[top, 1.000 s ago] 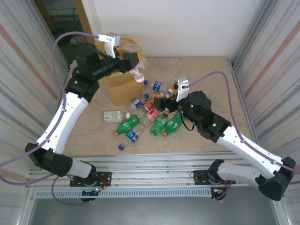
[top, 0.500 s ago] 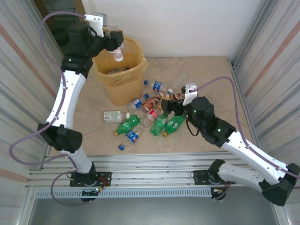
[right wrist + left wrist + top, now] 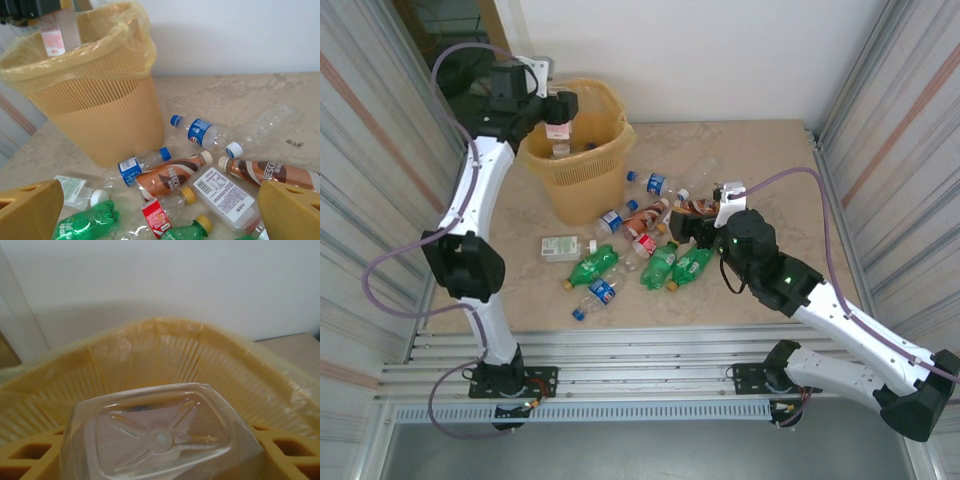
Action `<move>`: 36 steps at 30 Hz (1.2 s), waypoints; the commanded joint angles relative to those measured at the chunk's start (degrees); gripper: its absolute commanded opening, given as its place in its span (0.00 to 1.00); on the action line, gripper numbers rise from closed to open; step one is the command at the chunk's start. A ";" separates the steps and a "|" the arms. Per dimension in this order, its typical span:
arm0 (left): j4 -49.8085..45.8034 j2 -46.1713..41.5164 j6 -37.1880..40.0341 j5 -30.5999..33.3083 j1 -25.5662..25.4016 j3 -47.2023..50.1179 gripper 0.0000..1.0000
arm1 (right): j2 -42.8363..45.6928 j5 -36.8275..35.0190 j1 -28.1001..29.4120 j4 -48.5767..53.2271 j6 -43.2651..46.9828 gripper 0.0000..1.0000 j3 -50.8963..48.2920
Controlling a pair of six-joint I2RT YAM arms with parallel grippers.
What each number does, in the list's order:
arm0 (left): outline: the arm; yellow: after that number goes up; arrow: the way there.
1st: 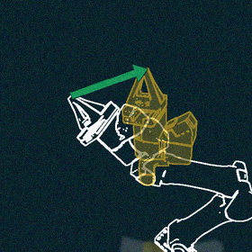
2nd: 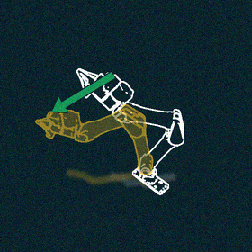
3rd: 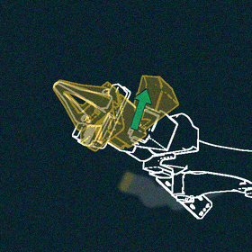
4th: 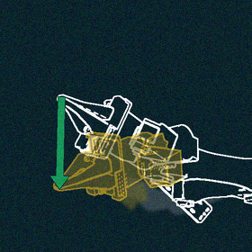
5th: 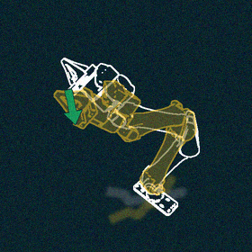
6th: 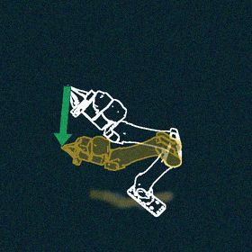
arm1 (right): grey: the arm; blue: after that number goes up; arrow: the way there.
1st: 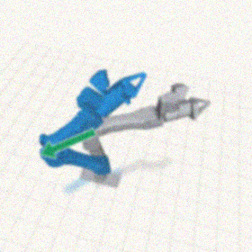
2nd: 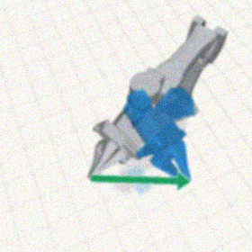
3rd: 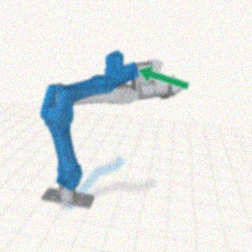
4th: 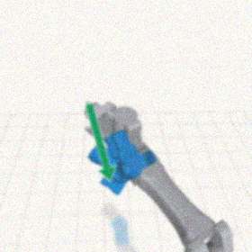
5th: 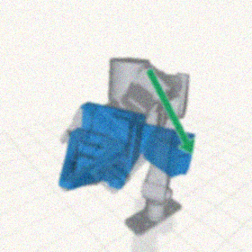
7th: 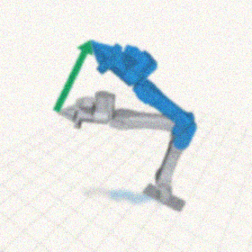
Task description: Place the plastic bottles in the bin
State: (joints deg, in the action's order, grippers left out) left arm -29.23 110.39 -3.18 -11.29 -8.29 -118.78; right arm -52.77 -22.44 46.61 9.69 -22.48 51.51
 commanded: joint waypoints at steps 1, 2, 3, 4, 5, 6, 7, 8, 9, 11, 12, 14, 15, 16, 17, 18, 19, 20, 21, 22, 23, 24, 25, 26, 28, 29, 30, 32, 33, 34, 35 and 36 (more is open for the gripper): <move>-2.12 1.76 -1.28 1.76 0.35 -2.42 0.12 | 0.57 -2.49 0.24 1.02 -2.15 0.98 -0.06; -2.61 2.44 -1.56 2.54 0.39 -2.56 0.12 | 0.48 -2.89 0.24 1.38 -2.30 0.98 -0.11; -2.88 2.90 -1.84 2.98 0.39 -2.64 0.13 | 0.40 -3.25 0.28 1.76 -2.52 0.98 -0.01; -3.25 3.52 -1.96 3.46 0.47 -2.75 0.13 | 0.39 -3.71 0.19 2.27 -2.78 0.98 0.00; -3.54 3.92 -2.18 4.02 0.48 -2.82 0.13 | 0.32 -4.20 0.20 2.68 -3.08 0.98 0.06; -3.72 4.37 -2.25 4.25 0.52 -2.79 0.14 | 0.30 -4.72 0.15 3.09 -3.40 0.98 0.16; -3.89 4.89 -2.35 4.37 0.56 -2.69 0.17 | 0.22 -5.48 0.10 3.74 -3.83 0.98 0.27; -4.07 5.33 -2.43 4.27 0.60 -2.62 0.19 | 0.14 -5.95 0.06 4.28 -4.28 0.98 0.39; -4.12 5.72 -2.51 4.18 0.65 -2.44 0.20 | 0.05 -6.45 -0.11 4.87 -4.69 0.98 0.51; -3.99 6.52 -2.48 4.23 0.74 -2.16 0.24 | -0.18 -7.00 -0.68 6.51 -5.95 0.98 1.00; -4.07 6.79 -2.45 4.33 0.81 -2.00 0.25 | -0.31 -7.01 -1.05 7.20 -6.33 0.98 1.12; -4.33 7.36 -2.60 4.50 0.91 -1.92 0.29 | -0.43 -7.10 -1.81 8.57 -7.69 0.98 1.32; -4.42 7.59 -2.71 4.60 1.00 -1.89 0.32 | -0.41 -7.01 -2.18 9.09 -8.15 0.98 1.21; -4.44 7.71 -2.71 4.69 1.13 -1.88 0.36 | -0.40 -6.97 -2.55 9.59 -8.64 0.98 1.16; -4.47 7.75 -2.72 4.76 1.18 -1.74 0.42 | -0.32 -6.94 -2.98 10.09 -9.28 0.98 1.10; -4.43 7.82 -2.93 4.87 1.22 -1.72 0.46 | -0.21 -6.96 -3.40 10.50 -9.77 0.98 1.05; -4.43 7.74 -2.96 4.94 1.31 -1.63 0.49 | -0.12 -6.92 -3.95 11.04 -10.46 0.98 0.91; -4.43 7.69 -3.08 4.85 1.30 -1.63 0.53 | -0.05 -7.01 -4.55 11.79 -11.30 0.98 0.89; -4.43 7.60 -3.22 4.78 1.44 -1.72 0.57 | -0.05 -7.10 -5.17 12.57 -12.06 0.98 0.97; -4.43 7.43 -3.44 4.63 1.51 -1.65 0.61 | -0.13 -6.97 -6.04 13.66 -13.15 0.98 1.05; -4.43 7.24 -3.63 4.49 1.61 -1.65 0.63 | -0.29 -6.80 -6.92 14.73 -14.13 0.98 1.18; -4.43 6.97 -3.76 4.18 1.66 -1.72 0.65 | -0.54 -6.37 -7.93 16.11 -15.27 0.98 1.40; -4.36 6.63 -3.86 3.86 1.63 -1.65 0.68 | -0.84 -5.86 -9.15 17.29 -16.47 0.98 1.42; -4.26 6.28 -3.98 3.55 1.70 -1.74 0.69 | -1.12 -5.32 -10.10 18.46 -17.38 0.98 1.56; -4.09 5.36 -4.11 2.70 1.70 -1.85 0.72 | -1.70 -3.78 -12.25 20.19 -19.39 0.98 1.28; -4.08 4.84 -4.30 2.31 1.66 -1.89 0.74 | -1.96 -3.17 -13.23 20.79 -20.08 0.98 1.07; -3.95 4.22 -4.42 1.75 1.70 -1.94 0.77 | -2.23 -2.38 -14.28 21.44 -21.04 0.98 0.88; -3.74 2.96 -4.55 0.66 1.66 -1.89 0.80 | -2.69 -0.88 -16.33 22.58 -22.80 0.98 0.50; -3.60 2.21 -4.66 0.05 1.70 -1.87 0.81 | -2.95 0.04 -17.44 23.10 -23.64 0.98 0.31; -3.47 1.43 -4.75 -0.48 1.70 -1.89 0.82 | -3.28 1.01 -18.44 23.30 -24.24 0.98 0.02; -3.32 0.78 -4.91 -0.94 1.63 -1.73 0.83 | -3.42 1.76 -19.24 23.50 -24.66 0.98 -0.15; -3.12 -0.09 -5.02 -1.32 1.70 -1.55 0.84 | -3.56 2.78 -20.12 23.52 -25.08 0.98 -0.41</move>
State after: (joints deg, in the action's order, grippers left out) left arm -33.34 115.85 -7.53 -10.11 -7.07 -119.04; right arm -55.94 -22.61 28.16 30.63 -43.57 51.51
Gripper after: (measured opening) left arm 0.836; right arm 0.978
